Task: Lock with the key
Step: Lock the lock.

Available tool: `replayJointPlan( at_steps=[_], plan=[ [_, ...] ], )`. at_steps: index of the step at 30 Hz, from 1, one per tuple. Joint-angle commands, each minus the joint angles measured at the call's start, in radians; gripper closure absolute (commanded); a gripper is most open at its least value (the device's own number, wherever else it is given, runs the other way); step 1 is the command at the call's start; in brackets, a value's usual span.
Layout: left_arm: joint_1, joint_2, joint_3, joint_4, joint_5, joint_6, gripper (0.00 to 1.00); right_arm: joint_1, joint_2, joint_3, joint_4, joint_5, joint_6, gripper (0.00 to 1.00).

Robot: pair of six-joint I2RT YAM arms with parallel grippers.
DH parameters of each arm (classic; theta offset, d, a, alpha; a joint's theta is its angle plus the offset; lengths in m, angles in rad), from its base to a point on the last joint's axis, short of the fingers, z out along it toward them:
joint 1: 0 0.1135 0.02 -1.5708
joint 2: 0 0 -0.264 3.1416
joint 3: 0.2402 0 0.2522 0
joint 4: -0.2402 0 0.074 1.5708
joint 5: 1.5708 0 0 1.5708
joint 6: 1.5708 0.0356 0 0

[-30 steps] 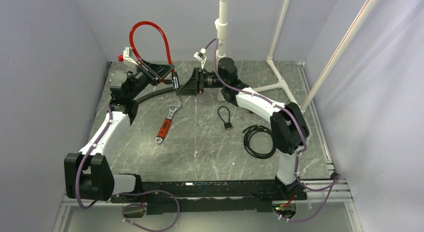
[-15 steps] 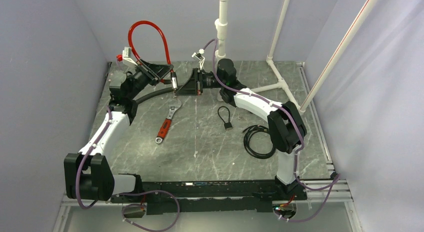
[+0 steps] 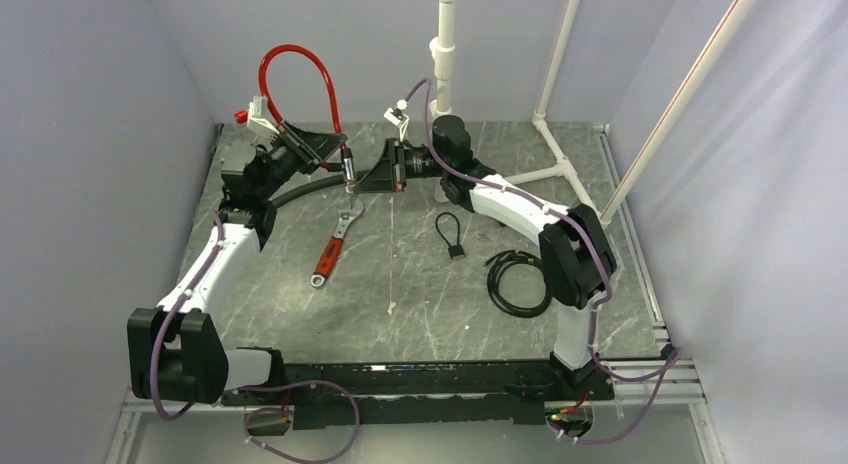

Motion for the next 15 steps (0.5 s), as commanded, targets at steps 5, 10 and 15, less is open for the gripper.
replayJointPlan(
  at_steps=[5, 10, 15],
  plan=[
    [-0.059, -0.080, 0.038, -0.113, -0.134, 0.256, 1.00, 0.022, -0.090, 0.124, -0.276, 0.196, -0.250, 1.00],
    [-0.126, -0.100, 0.049, -0.202, -0.233, 0.370, 1.00, 0.034, -0.077, 0.183, -0.383, 0.284, -0.339, 1.00],
    [-0.147, -0.111, 0.038, -0.255, -0.300, 0.425, 1.00, 0.034, -0.104, 0.166, -0.358, 0.305, -0.343, 1.00]
  ],
)
